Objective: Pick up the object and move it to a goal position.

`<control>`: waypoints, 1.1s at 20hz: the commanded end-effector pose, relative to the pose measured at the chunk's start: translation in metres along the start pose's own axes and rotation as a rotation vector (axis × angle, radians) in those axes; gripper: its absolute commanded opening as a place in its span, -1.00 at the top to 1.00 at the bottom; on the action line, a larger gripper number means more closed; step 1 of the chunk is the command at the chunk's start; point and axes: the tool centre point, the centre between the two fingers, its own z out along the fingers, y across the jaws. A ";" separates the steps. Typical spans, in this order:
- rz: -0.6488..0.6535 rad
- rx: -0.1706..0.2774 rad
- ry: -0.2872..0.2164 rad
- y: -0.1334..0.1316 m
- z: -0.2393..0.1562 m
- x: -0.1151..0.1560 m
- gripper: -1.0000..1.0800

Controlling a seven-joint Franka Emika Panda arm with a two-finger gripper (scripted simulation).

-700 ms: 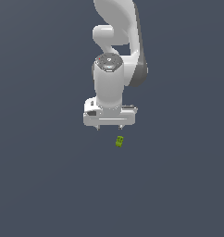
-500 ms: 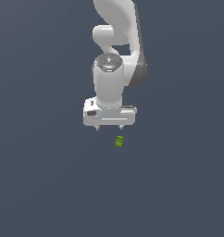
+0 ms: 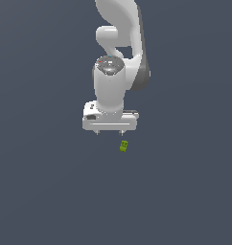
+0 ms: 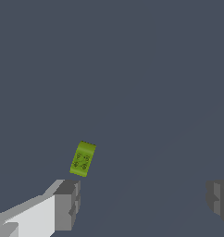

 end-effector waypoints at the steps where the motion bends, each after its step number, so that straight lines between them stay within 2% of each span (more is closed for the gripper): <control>1: 0.001 0.000 0.000 -0.001 0.001 0.000 -0.92; 9: 0.053 0.010 -0.007 -0.014 0.020 -0.003 -0.92; 22: 0.248 0.033 -0.035 -0.061 0.088 -0.022 -0.92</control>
